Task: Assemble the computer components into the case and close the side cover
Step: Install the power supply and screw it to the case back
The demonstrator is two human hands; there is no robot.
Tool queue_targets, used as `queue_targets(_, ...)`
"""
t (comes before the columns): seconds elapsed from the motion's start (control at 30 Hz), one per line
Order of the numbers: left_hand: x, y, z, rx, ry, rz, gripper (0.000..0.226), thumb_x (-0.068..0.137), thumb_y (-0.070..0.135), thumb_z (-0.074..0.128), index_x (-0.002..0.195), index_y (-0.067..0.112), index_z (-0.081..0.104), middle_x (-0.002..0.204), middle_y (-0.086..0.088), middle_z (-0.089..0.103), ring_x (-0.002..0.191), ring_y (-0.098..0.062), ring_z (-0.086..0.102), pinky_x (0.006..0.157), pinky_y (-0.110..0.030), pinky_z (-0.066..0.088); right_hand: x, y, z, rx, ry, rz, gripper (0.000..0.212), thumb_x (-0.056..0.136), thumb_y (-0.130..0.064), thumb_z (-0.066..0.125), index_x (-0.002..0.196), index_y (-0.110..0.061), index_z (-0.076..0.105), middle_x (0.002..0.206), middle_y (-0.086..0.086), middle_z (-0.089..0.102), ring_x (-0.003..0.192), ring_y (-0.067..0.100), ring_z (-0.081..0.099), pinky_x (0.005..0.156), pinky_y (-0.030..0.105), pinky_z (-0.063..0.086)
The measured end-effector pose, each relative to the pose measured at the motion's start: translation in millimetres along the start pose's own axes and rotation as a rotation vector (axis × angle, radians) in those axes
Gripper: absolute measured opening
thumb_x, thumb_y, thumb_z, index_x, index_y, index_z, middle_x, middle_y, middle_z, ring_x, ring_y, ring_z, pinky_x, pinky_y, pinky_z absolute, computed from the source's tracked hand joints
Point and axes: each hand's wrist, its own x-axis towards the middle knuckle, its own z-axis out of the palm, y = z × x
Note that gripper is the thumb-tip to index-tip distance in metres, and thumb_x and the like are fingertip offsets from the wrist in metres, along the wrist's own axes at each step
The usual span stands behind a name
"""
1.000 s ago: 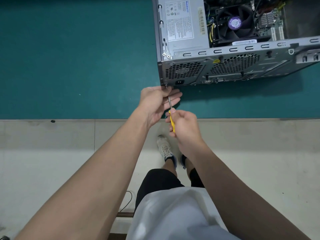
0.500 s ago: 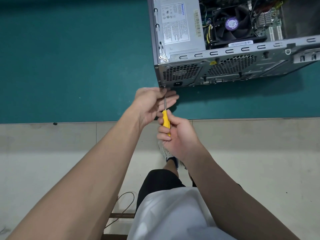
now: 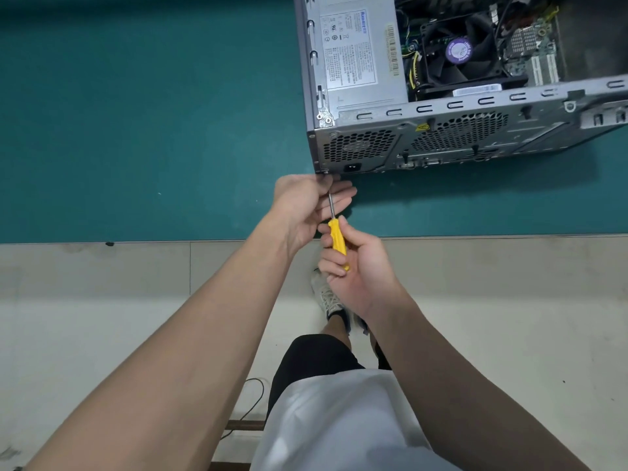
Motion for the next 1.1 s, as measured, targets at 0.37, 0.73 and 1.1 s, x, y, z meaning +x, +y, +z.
queue_targets(0.37,1,-1,-4,-0.017,-0.03,-0.02,0.006,0.095,-0.005,0.053,0.093,-0.006,0.059,0.081,-0.018,0.073,0.074,-0.026,0.074,0.059,-0.025,0.058,6,-4,7,-0.037,0.046,0.01,0.035,0.102,-0.032,0.042,0.08,-0.007,0.054,0.058,-0.001,0.044,0.034,0.004,0.026,0.032,0.017,0.019)
queue_targets(0.73,3,-3,-3,-0.031,0.017,0.015,0.002,0.087,-0.009,0.062,0.088,-0.008,0.062,0.078,-0.019,0.072,0.075,-0.028,0.074,0.067,-0.031,0.061,12,13,3,-1.12,0.482,-0.657,0.039,0.098,-0.03,0.049,0.065,-0.009,0.047,0.053,-0.004,0.039,0.053,0.017,0.035,0.057,0.034,0.031)
queue_targets(1.1,5,1,-11,0.002,-0.027,-0.009,0.005,0.091,-0.004,0.06,0.09,-0.008,0.062,0.08,-0.018,0.072,0.073,-0.023,0.073,0.062,-0.025,0.058,11,6,9,-0.061,-0.006,-0.011,0.04,0.101,-0.04,0.039,0.077,-0.011,0.05,0.045,-0.007,0.029,0.031,0.005,0.019,0.033,0.018,0.015)
